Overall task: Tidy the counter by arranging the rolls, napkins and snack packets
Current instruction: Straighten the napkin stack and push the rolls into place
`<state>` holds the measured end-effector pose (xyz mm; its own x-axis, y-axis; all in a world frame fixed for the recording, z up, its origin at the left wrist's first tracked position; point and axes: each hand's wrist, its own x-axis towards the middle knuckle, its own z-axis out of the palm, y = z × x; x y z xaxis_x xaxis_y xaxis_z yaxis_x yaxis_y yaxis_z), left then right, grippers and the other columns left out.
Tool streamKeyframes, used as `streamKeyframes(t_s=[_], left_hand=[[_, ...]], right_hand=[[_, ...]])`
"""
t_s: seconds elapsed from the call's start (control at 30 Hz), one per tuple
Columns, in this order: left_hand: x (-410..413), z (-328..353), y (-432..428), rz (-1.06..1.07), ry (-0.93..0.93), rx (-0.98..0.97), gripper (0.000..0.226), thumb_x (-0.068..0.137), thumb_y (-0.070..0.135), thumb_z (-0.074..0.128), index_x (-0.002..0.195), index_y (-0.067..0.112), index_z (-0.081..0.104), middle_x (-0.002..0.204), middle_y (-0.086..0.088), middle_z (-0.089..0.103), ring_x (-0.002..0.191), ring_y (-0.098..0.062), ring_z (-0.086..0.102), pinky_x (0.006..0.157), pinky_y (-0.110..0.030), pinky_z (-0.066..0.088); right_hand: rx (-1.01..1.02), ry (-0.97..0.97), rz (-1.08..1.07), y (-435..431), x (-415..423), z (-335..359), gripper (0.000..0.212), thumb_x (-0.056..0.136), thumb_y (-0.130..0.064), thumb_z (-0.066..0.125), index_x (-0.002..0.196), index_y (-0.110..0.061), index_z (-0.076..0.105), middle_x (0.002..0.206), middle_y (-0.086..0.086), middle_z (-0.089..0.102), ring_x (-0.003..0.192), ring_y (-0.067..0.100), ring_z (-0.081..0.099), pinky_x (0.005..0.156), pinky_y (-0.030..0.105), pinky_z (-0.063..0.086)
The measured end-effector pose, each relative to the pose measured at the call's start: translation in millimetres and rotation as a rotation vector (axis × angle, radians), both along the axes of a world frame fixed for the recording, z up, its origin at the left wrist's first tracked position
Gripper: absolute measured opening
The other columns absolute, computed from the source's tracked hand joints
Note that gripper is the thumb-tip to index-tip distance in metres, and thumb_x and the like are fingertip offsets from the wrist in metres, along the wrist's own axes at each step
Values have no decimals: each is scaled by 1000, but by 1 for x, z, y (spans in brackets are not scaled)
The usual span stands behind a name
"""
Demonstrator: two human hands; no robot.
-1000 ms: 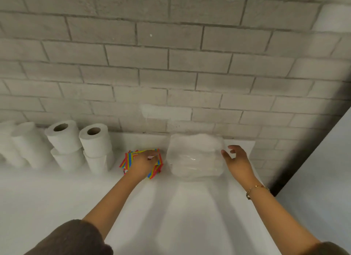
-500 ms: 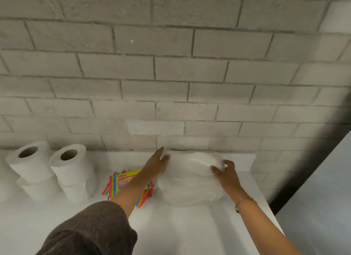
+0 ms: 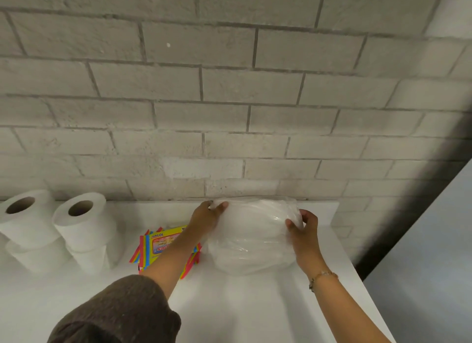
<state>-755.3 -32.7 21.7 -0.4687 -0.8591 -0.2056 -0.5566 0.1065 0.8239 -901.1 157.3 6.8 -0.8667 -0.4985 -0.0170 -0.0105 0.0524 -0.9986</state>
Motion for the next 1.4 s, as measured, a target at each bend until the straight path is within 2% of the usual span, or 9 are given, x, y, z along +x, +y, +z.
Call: streamKeyframes(t_s=[0.2, 0.33, 0.43, 0.57, 0.7, 0.9, 1.03, 1.23, 1.4], left_hand=[[-6, 12, 4, -46, 59, 110, 69, 93, 56, 32, 142, 7, 32, 146, -17, 39, 131, -32, 41, 107, -37, 32], [-9, 5, 6, 7, 126, 292, 76, 89, 63, 32, 135, 4, 44, 133, -19, 53, 120, -32, 52, 106, -40, 38], [-9, -2, 8, 83, -37, 243, 79, 89, 64, 31, 125, -4, 51, 122, -23, 58, 112, -34, 55, 99, -36, 42], [-10, -7, 8, 36, -267, 124, 73, 93, 59, 26, 117, -1, 57, 116, -24, 61, 109, -36, 58, 92, -35, 43], [-12, -6, 3, 63, -347, 127, 84, 88, 68, 22, 117, -4, 56, 109, -21, 63, 115, -35, 54, 95, -36, 42], [-7, -1, 9, 33, -104, 453, 90, 85, 72, 21, 141, 3, 32, 141, -24, 42, 124, -40, 46, 107, -46, 36], [-7, -14, 15, 89, 87, 485, 85, 83, 70, 34, 139, 6, 38, 140, -17, 46, 126, -34, 46, 110, -42, 33], [-9, -14, 18, 107, 19, 241, 78, 85, 63, 41, 134, 2, 42, 135, -17, 50, 120, -32, 49, 91, -33, 36], [-12, -10, 9, 116, 28, 134, 69, 81, 69, 40, 108, 9, 61, 94, -7, 61, 84, -26, 53, 77, -30, 38]], right_hand=[[-66, -65, -24, -5, 3, 5, 27, 89, -10, 50, 100, -34, 40, 101, -5, 45, 78, 17, 52, 59, 27, 45], [4, -102, -48, -8, 2, 7, 39, 92, -14, 51, 124, -26, 33, 110, -1, 45, 84, 19, 53, 62, 27, 45], [132, -131, -14, -9, 0, 8, 50, 90, -18, 53, 135, -16, 31, 121, 10, 48, 91, 23, 55, 62, 26, 46], [236, -80, 61, -7, -7, 7, 45, 88, -25, 57, 124, -1, 47, 109, 14, 55, 87, 23, 53, 61, 24, 42], [277, -139, 84, 1, -13, 8, 48, 84, -38, 63, 120, -10, 48, 113, 9, 59, 95, 23, 60, 74, 31, 49], [206, -308, 21, 4, -9, 4, 45, 80, -41, 67, 115, -22, 45, 126, 11, 51, 107, 29, 59, 92, 47, 52], [189, -379, 79, 4, -3, 5, 46, 84, -48, 59, 121, -29, 39, 116, 4, 57, 102, 26, 59, 70, 34, 50], [133, -249, 73, 1, -9, 8, 43, 82, -49, 61, 117, -31, 44, 98, -1, 60, 78, 16, 57, 63, 28, 47], [141, -183, 62, -3, -16, 16, 41, 81, -50, 60, 114, -31, 44, 96, -4, 58, 79, 12, 57, 62, 27, 45]])
